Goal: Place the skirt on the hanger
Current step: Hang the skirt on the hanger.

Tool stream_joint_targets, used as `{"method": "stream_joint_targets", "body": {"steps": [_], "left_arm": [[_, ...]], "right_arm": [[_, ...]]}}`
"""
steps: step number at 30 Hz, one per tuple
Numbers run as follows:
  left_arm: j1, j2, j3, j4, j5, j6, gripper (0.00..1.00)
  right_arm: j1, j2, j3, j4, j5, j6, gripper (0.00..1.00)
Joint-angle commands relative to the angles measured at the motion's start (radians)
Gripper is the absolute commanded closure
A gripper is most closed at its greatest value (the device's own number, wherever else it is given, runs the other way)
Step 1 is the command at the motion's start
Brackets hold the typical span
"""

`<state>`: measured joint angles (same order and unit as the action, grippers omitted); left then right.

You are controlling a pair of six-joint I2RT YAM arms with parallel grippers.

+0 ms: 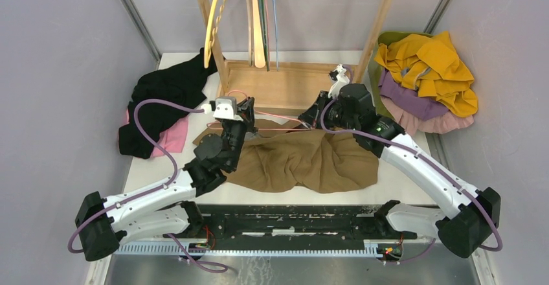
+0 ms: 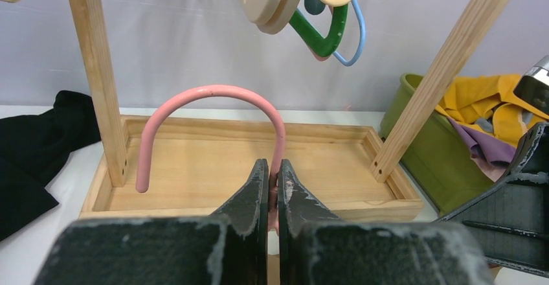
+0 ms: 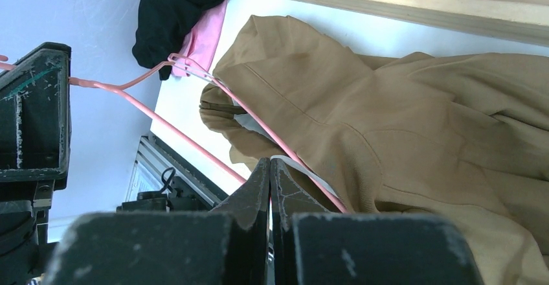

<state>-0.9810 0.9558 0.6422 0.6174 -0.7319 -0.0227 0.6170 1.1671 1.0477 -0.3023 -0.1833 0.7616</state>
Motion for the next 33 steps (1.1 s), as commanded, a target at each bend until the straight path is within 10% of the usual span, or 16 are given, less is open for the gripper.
{"method": "stream_joint_targets", "body": {"steps": [1,18,33], "left_arm": [[0.002,-0.010,0.056,0.084,0.002,-0.089,0.97],[0.010,-0.005,0.151,-0.070,0.082,-0.116,0.97],[0.009,0.098,0.443,-0.509,0.342,-0.145,0.96]], "right_arm": [[0.027,0.012,0.055,0.098,-0.024,0.015,0.99],[0.030,-0.111,0.190,-0.219,0.065,-0.284,0.53],[0.032,-0.118,0.352,-0.313,-0.048,-0.519,0.50]]}}
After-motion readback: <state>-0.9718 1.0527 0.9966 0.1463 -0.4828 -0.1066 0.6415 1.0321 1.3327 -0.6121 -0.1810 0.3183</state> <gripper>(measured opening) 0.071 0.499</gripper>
